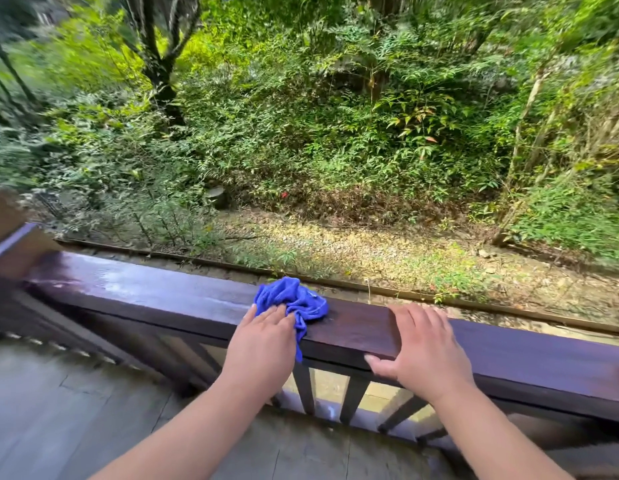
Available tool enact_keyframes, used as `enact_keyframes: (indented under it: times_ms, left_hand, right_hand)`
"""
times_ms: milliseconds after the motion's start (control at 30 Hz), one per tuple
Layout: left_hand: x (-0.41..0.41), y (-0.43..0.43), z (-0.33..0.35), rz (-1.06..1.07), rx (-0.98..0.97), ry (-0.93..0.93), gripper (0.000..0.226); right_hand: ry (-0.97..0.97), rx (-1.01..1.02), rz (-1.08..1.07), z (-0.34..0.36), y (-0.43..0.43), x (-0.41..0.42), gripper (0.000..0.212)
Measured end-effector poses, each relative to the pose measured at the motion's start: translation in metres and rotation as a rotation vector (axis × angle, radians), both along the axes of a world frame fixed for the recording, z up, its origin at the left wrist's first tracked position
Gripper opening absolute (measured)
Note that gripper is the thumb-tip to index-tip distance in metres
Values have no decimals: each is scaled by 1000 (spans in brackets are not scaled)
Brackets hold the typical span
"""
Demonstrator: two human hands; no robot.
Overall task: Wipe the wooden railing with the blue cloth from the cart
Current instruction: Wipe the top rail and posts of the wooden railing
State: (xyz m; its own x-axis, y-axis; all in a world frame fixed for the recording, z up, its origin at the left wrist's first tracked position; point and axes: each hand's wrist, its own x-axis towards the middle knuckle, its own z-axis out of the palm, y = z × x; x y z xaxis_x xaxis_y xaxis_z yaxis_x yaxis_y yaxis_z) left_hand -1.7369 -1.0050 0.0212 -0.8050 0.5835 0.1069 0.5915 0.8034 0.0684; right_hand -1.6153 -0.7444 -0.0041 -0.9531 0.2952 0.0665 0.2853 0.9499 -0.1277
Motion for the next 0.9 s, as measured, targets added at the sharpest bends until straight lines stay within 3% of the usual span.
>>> enact_keyframes:
  times_ms: [333, 567, 900]
  left_hand:
    - [-7, -10, -2, -83, 26, -19, 38]
    - [-53, -67, -12, -298, 16, 4, 46]
    - [-175, -250, -8, -75, 115, 16, 35]
  right_hand:
    - [-107, 13, -26, 10, -21, -10, 112]
    - [-75, 14, 67, 9, -119, -83, 113]
    - [-60, 8, 116, 6, -282, -207, 111]
